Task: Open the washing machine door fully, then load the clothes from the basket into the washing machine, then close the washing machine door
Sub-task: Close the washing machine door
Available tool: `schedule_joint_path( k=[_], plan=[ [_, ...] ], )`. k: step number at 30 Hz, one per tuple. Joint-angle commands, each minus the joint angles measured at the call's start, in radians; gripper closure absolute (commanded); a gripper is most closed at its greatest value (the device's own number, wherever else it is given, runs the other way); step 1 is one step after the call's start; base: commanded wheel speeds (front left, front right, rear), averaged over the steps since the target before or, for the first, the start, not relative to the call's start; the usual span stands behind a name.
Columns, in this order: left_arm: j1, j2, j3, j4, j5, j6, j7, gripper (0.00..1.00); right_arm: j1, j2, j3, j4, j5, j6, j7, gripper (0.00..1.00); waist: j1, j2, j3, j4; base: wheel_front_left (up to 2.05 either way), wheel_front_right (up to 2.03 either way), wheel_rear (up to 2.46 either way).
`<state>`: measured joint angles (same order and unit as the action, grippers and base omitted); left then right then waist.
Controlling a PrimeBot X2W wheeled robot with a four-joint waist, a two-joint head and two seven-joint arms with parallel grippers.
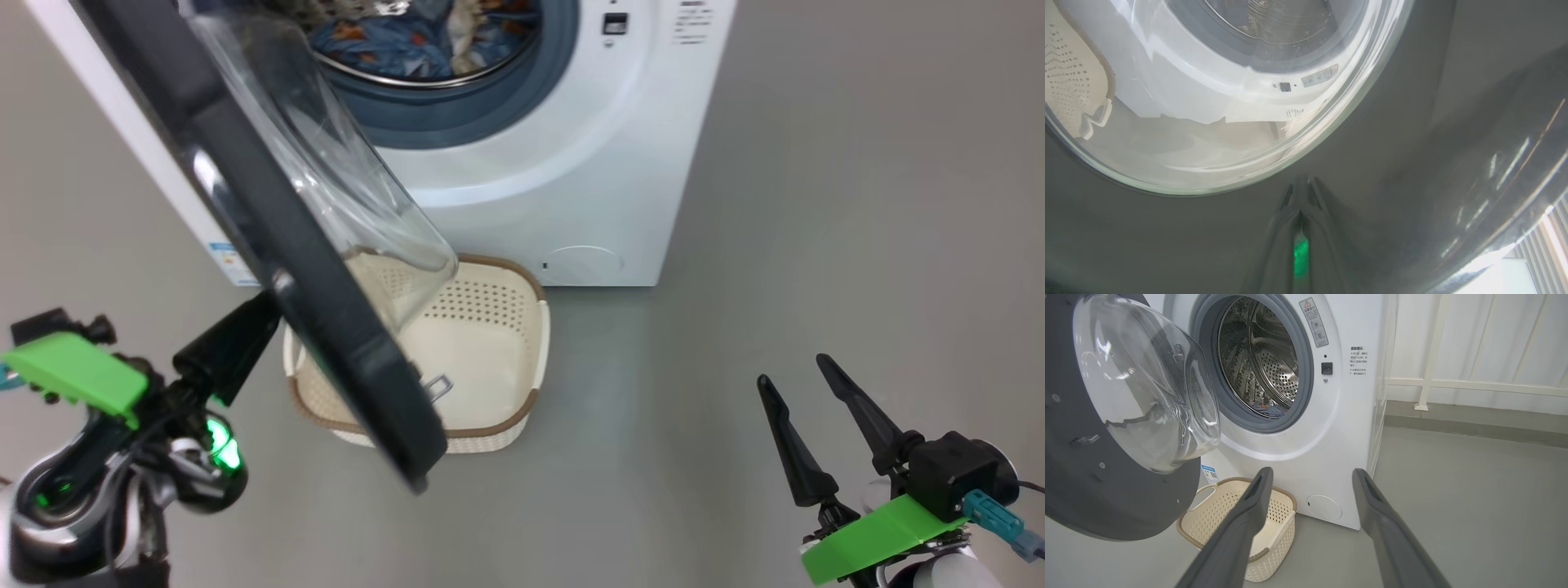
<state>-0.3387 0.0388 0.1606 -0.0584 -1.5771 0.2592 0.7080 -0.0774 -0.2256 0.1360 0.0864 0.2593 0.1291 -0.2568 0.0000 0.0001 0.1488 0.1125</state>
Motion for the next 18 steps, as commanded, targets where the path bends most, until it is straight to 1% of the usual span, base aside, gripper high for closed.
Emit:
schedule_joint_path(
  k=[1, 9, 18],
  plan=[
    [-0.046, 0.012, 0.011, -0.023, 0.001, -0.017, -0.002, 1.0, 0.0, -0.007, 0.021, -0.021, 0.008, 0.002, -0.005, 0.0, 0.0, -0.0001, -0.005, -0.024, 0.0, 0.0, 0.0],
    [-0.12, 0.012, -0.044, 0.074, 0.036, -0.067, -0.067, 1.0, -0.01, -0.002, 0.023, -0.019, 0.01, 0.002, -0.005, 0.0, 0.0, -0.0001, 0.0, -0.076, 0.0, 0.0, 0.0],
    [-0.179, 0.017, -0.057, 0.186, 0.063, -0.129, -0.115, 1.0, -0.014, 0.007, 0.024, -0.013, 0.011, 0.002, -0.005, 0.0, 0.0, -0.0001, -0.003, -0.131, 0.0, 0.0, 0.0]
  ],
)
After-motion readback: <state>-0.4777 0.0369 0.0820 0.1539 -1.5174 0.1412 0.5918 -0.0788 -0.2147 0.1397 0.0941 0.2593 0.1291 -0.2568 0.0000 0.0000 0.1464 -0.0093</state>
